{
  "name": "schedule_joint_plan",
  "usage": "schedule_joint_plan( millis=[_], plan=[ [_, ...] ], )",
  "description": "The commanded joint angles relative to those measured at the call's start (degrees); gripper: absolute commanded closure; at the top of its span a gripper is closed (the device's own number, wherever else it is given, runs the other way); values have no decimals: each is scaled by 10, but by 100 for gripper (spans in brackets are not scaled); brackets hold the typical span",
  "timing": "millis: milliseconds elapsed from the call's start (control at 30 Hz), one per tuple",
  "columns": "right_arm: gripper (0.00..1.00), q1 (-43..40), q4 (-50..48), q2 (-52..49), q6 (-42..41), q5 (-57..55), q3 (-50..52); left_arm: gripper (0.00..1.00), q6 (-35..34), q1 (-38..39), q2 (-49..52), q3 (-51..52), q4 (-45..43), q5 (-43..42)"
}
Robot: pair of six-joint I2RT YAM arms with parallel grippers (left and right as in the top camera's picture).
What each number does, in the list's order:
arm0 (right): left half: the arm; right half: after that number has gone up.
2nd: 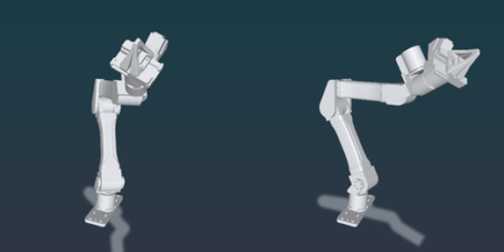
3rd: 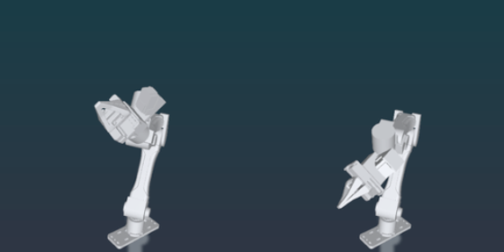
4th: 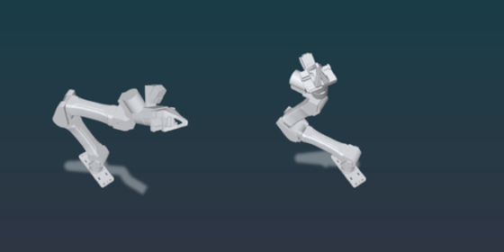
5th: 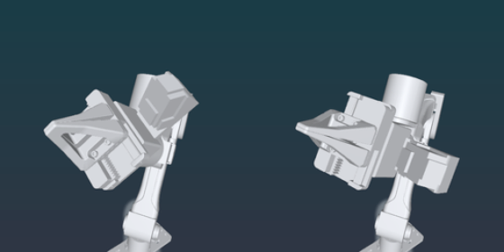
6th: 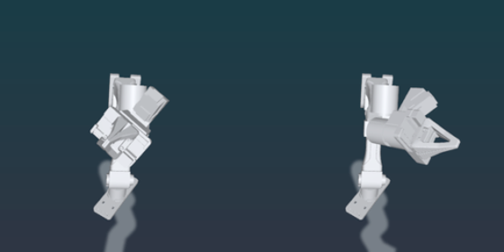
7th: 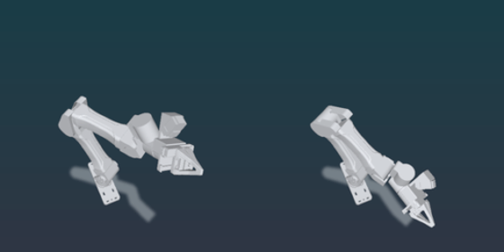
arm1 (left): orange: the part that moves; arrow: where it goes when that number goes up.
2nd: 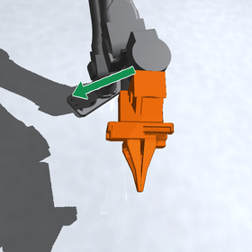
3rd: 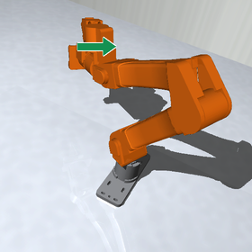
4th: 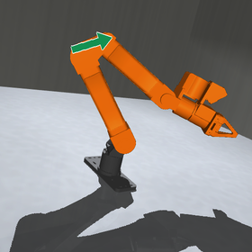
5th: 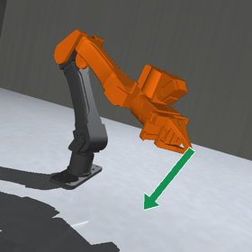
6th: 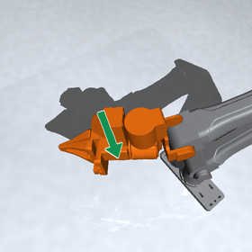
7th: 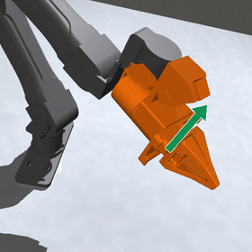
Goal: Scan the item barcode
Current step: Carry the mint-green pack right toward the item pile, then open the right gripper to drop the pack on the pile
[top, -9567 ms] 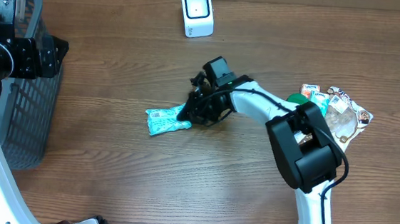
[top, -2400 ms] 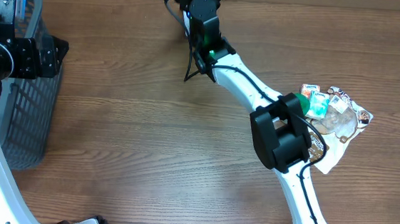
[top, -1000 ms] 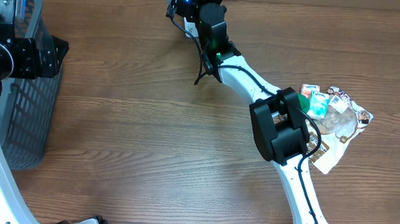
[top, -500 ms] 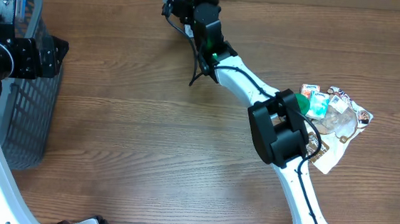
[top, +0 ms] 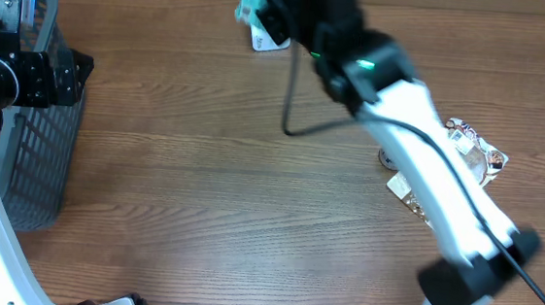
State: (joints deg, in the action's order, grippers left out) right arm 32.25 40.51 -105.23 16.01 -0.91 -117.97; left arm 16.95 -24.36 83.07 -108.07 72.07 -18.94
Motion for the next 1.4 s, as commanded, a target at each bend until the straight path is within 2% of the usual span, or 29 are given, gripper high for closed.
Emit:
schedule_joint_plan(
  millis=[0,100,200,400,567,833,1000,1100,1200,1267,1333,1367],
  plan=[
    [91,-35,96,59,-184,139,-4,0,11,4,1,0,-1,-5],
    [96,-76,195,95,-227,162,-4,0,11,4,1,0,-1,-5],
    [96,-136,280,109,-278,160,-4,1,11,4,1,0,-1,-5],
    [87,-263,377,103,-297,160,33,0,11,4,1,0,-1,-5],
    [87,-354,354,99,-306,160,128,0,11,4,1,0,-1,-5],
    [89,-471,200,99,-373,184,319,0,11,4,1,0,-1,-5],
    [88,-511,153,99,-398,207,384,0,11,4,1,0,-1,-5],
    [73,-523,147,99,-400,207,392,1,11,4,1,0,-1,-5],
    [70,-523,147,99,-400,207,392,0,11,4,1,0,0,-5],
    [57,-523,147,99,-400,208,392,0,11,4,1,0,0,-5],
    [52,-523,145,99,-400,221,391,1,11,4,1,0,-1,-6],
    [46,-523,143,99,-399,237,391,1,11,4,1,0,-1,-5]
  ],
)
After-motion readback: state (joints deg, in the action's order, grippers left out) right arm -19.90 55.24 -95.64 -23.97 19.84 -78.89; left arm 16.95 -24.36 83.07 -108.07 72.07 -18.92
